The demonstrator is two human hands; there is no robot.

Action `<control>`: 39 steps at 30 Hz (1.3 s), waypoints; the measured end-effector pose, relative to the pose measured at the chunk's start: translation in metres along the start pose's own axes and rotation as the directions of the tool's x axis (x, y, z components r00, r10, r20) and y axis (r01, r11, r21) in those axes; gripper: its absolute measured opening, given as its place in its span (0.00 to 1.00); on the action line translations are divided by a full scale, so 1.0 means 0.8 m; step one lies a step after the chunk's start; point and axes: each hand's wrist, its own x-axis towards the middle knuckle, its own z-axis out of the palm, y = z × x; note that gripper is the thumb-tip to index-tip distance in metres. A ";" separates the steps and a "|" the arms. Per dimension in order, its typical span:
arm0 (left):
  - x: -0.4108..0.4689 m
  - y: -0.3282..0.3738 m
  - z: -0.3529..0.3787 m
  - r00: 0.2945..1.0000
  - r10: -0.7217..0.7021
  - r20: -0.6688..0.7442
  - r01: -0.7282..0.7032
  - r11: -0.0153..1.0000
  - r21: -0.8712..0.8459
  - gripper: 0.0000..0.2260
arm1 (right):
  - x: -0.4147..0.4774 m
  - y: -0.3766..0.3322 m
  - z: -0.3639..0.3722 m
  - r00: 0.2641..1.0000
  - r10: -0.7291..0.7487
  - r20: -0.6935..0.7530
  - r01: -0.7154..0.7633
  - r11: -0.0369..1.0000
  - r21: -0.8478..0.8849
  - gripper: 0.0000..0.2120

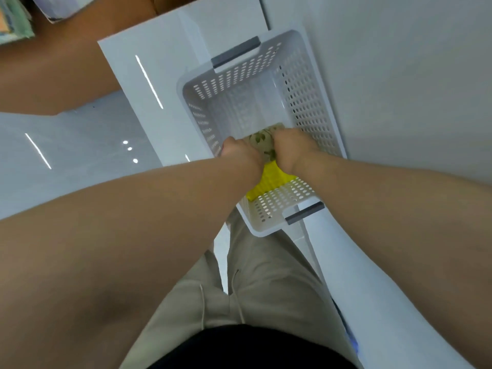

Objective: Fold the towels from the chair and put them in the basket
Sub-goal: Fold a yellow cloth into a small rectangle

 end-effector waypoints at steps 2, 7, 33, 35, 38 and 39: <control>-0.045 -0.006 -0.022 0.999 0.026 0.019 -0.025 0.998 -0.054 0.11 | -0.034 -0.008 -0.020 0.999 0.038 0.016 -0.039 0.997 0.072 0.13; -0.156 -0.025 -0.061 0.994 0.081 -0.072 -0.086 0.994 -0.066 0.02 | -0.140 -0.036 -0.066 0.974 0.227 0.006 -0.212 0.902 0.375 0.20; -0.464 0.313 0.197 0.624 0.774 0.106 -0.638 0.427 0.641 0.11 | -0.690 -0.314 0.337 0.069 0.753 0.654 0.083 -0.658 0.748 0.16; -0.495 0.365 0.256 0.581 0.795 0.172 -0.721 0.406 0.561 0.11 | -0.737 -0.346 0.395 0.025 0.706 0.708 0.184 -0.699 0.691 0.15; -0.544 0.444 0.348 0.533 0.823 0.196 -0.802 0.419 0.426 0.09 | -0.818 -0.389 0.481 -0.024 0.662 0.749 0.267 -0.718 0.643 0.14; -0.561 0.472 0.382 0.525 0.830 0.189 -0.828 0.447 0.338 0.08 | -0.854 -0.402 0.512 -0.042 0.652 0.757 0.276 -0.721 0.635 0.14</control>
